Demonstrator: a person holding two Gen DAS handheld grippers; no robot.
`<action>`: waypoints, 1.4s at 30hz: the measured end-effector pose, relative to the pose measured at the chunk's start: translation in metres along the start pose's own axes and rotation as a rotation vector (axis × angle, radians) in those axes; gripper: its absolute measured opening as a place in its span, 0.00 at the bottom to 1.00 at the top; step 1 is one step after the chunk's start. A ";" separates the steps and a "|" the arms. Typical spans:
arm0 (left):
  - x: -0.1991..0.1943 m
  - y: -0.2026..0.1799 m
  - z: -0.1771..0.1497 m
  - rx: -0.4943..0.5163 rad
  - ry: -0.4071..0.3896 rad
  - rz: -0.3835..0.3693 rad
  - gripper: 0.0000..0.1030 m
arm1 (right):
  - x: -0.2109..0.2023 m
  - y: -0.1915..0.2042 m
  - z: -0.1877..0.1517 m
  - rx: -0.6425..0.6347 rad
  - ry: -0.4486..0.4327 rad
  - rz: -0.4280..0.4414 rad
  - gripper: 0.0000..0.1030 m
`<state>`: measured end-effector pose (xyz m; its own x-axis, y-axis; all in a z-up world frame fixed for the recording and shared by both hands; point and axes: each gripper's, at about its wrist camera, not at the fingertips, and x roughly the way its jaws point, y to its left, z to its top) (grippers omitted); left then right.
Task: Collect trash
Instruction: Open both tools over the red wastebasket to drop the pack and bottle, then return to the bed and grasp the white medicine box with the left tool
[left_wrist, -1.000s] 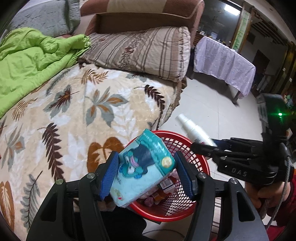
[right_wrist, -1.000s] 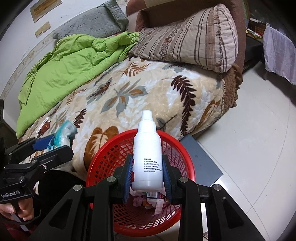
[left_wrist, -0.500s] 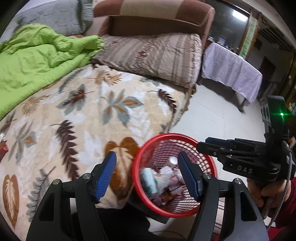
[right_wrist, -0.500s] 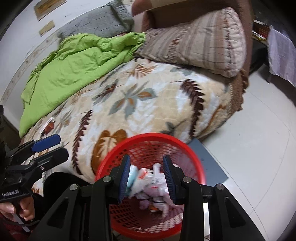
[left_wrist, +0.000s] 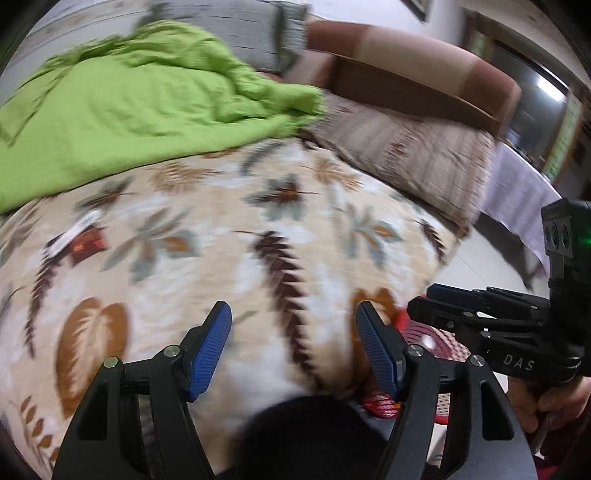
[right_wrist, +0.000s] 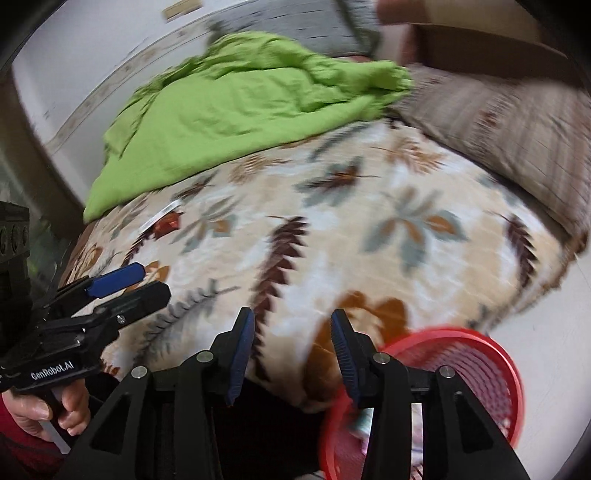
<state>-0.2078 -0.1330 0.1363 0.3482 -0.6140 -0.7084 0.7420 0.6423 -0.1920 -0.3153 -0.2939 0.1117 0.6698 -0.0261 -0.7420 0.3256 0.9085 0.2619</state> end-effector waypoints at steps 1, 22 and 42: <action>-0.005 0.017 0.001 -0.027 -0.009 0.031 0.67 | 0.010 0.012 0.005 -0.024 0.008 0.008 0.45; 0.053 0.258 0.028 0.017 0.092 0.579 0.67 | 0.097 0.111 0.046 -0.190 0.091 0.123 0.46; 0.109 0.328 0.057 -0.146 0.107 0.540 0.15 | 0.142 0.115 0.070 -0.207 0.151 0.140 0.46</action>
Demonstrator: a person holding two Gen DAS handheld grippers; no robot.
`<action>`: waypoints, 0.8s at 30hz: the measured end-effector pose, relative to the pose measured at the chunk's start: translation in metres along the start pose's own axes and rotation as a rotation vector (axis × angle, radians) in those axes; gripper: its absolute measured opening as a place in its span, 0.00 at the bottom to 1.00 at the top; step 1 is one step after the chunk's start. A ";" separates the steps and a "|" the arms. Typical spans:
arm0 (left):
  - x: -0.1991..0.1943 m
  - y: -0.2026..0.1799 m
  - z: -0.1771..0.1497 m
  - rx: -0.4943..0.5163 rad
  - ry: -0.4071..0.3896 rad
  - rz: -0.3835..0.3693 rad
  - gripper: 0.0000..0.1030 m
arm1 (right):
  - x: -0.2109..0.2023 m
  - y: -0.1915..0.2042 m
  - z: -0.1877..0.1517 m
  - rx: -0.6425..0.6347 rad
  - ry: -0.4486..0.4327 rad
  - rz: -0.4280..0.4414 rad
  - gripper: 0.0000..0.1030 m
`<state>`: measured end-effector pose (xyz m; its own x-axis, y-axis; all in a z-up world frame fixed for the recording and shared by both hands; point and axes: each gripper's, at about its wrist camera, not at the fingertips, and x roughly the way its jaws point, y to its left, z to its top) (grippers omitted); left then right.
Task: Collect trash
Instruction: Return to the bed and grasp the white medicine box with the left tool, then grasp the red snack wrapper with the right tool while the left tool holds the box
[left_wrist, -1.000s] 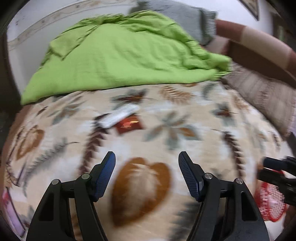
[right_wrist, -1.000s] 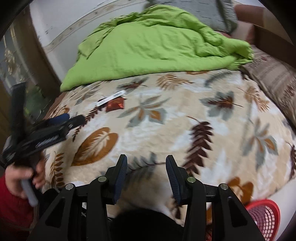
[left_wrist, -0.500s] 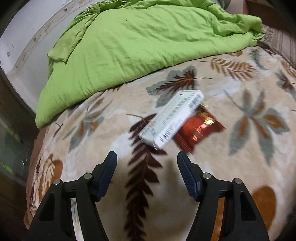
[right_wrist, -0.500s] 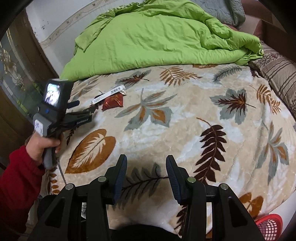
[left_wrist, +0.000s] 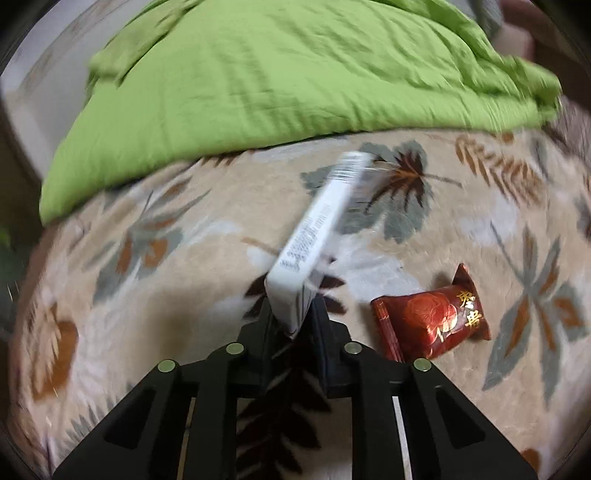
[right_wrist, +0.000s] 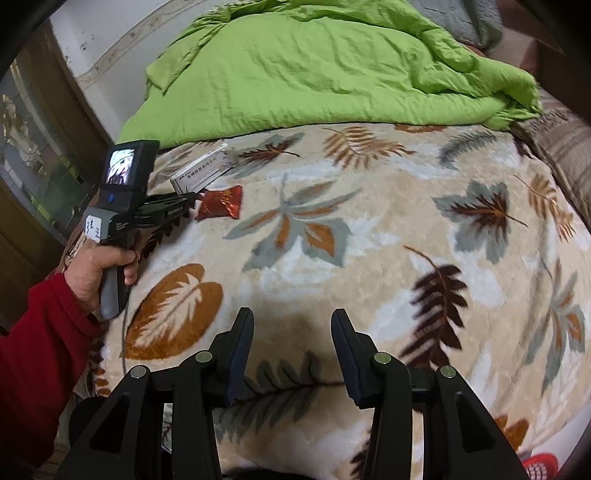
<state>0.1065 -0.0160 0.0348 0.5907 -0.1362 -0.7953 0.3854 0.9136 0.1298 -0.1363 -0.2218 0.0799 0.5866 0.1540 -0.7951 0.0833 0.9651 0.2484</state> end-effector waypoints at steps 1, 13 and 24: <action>-0.006 0.008 -0.004 -0.057 0.008 -0.039 0.13 | 0.002 0.004 0.007 -0.015 -0.007 0.016 0.46; -0.083 0.024 -0.071 -0.327 -0.030 -0.094 0.13 | 0.111 0.070 0.124 -0.254 0.018 0.204 0.47; -0.064 0.034 -0.075 -0.301 0.037 -0.150 0.13 | 0.193 0.083 0.146 -0.252 0.158 0.267 0.48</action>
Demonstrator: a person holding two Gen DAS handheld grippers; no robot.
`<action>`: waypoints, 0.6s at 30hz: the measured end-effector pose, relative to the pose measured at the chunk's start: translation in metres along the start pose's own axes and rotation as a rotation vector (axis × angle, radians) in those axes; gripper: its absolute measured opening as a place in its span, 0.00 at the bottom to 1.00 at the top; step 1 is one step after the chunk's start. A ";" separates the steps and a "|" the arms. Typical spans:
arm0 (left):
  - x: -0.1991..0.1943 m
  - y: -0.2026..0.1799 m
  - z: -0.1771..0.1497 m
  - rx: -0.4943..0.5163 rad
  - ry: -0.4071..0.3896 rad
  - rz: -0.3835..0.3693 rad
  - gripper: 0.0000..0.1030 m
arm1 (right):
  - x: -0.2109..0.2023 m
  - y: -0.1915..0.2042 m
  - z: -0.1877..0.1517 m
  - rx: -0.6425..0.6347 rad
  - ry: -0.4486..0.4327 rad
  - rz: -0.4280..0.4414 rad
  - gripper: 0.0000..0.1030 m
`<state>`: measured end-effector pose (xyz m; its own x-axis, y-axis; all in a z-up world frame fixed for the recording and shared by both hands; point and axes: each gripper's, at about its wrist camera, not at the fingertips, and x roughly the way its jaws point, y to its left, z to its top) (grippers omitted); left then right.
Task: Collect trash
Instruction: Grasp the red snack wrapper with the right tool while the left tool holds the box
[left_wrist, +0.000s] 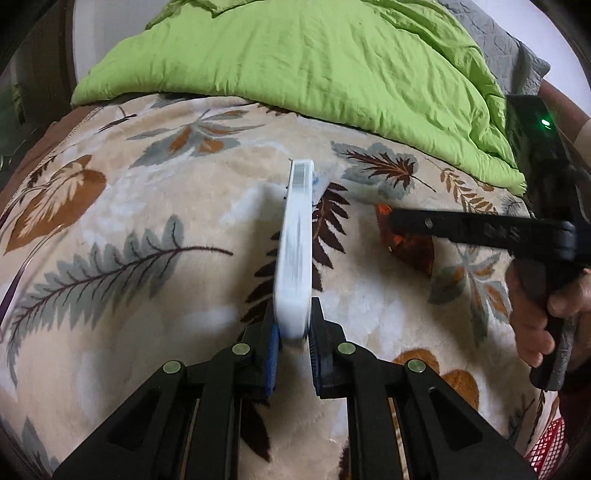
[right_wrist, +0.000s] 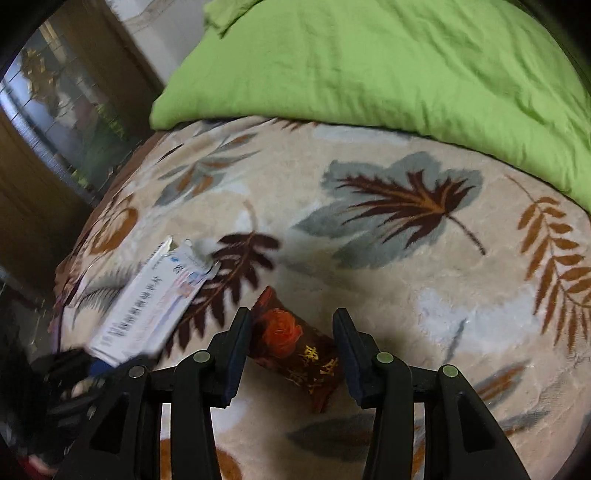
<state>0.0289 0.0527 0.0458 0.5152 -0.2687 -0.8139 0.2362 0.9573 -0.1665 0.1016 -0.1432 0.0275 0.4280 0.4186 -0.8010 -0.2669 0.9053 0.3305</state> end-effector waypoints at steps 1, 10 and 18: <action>0.003 0.002 0.002 -0.002 0.008 -0.006 0.14 | -0.002 0.003 -0.002 -0.018 0.008 0.012 0.50; 0.028 0.001 0.017 0.001 0.030 -0.015 0.14 | 0.001 0.029 -0.013 -0.228 0.026 -0.104 0.56; 0.019 -0.006 0.010 0.003 -0.015 -0.005 0.13 | 0.003 0.026 -0.022 -0.225 0.004 -0.264 0.35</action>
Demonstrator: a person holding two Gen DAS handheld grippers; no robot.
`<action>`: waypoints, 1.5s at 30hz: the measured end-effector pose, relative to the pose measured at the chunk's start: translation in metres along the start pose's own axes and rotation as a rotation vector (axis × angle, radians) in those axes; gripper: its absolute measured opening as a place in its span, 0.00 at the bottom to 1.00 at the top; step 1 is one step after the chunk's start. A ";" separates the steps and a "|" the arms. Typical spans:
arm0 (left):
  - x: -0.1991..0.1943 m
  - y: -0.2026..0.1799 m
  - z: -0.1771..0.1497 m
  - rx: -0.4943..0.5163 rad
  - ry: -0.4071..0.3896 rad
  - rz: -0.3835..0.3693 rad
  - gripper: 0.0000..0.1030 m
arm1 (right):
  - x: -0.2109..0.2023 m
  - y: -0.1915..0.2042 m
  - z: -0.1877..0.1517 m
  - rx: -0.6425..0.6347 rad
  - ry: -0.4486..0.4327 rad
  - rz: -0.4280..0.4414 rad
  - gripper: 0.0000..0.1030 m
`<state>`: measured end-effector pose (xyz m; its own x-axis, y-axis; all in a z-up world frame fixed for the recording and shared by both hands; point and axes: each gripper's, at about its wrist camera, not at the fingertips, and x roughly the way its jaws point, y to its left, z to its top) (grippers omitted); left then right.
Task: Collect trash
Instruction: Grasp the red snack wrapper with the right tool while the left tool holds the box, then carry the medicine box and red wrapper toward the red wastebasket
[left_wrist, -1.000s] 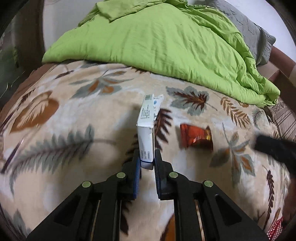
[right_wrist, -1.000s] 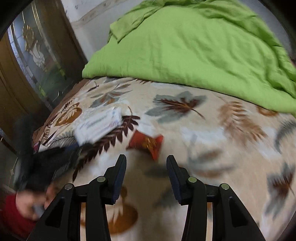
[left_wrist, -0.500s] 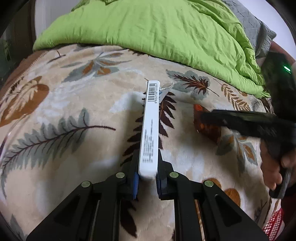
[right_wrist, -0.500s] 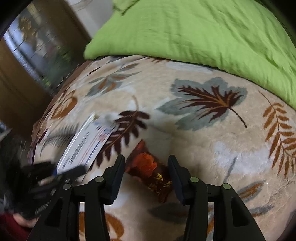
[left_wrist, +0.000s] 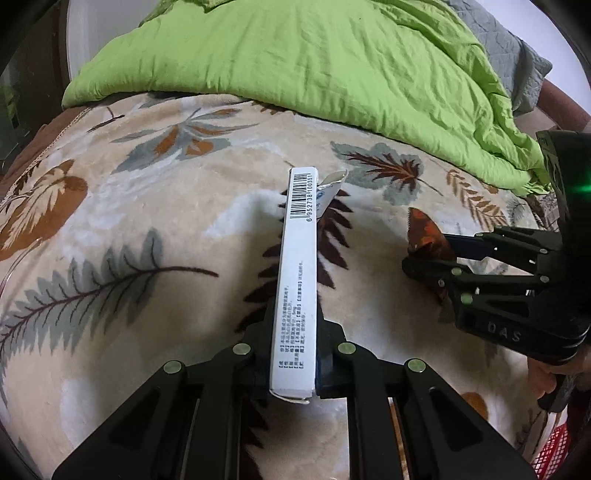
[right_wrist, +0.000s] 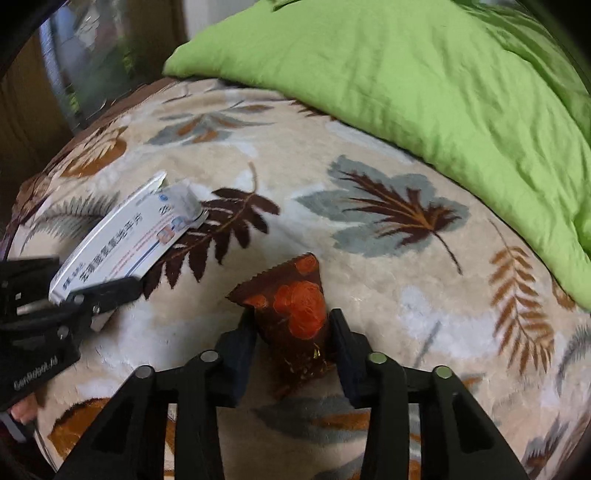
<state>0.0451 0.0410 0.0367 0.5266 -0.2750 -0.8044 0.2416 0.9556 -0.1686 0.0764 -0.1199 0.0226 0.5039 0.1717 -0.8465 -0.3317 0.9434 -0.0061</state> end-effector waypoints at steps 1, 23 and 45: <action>-0.003 -0.002 -0.001 0.002 -0.008 -0.002 0.13 | -0.005 -0.001 -0.003 0.021 -0.009 -0.011 0.34; -0.112 -0.088 -0.092 0.180 -0.174 0.074 0.13 | -0.161 0.019 -0.169 0.412 -0.146 -0.055 0.34; -0.130 -0.100 -0.130 0.216 -0.238 0.123 0.13 | -0.173 0.030 -0.199 0.480 -0.202 -0.085 0.34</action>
<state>-0.1534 -0.0048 0.0835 0.7317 -0.2006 -0.6514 0.3186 0.9456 0.0666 -0.1801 -0.1777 0.0630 0.6725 0.0951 -0.7339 0.0959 0.9721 0.2139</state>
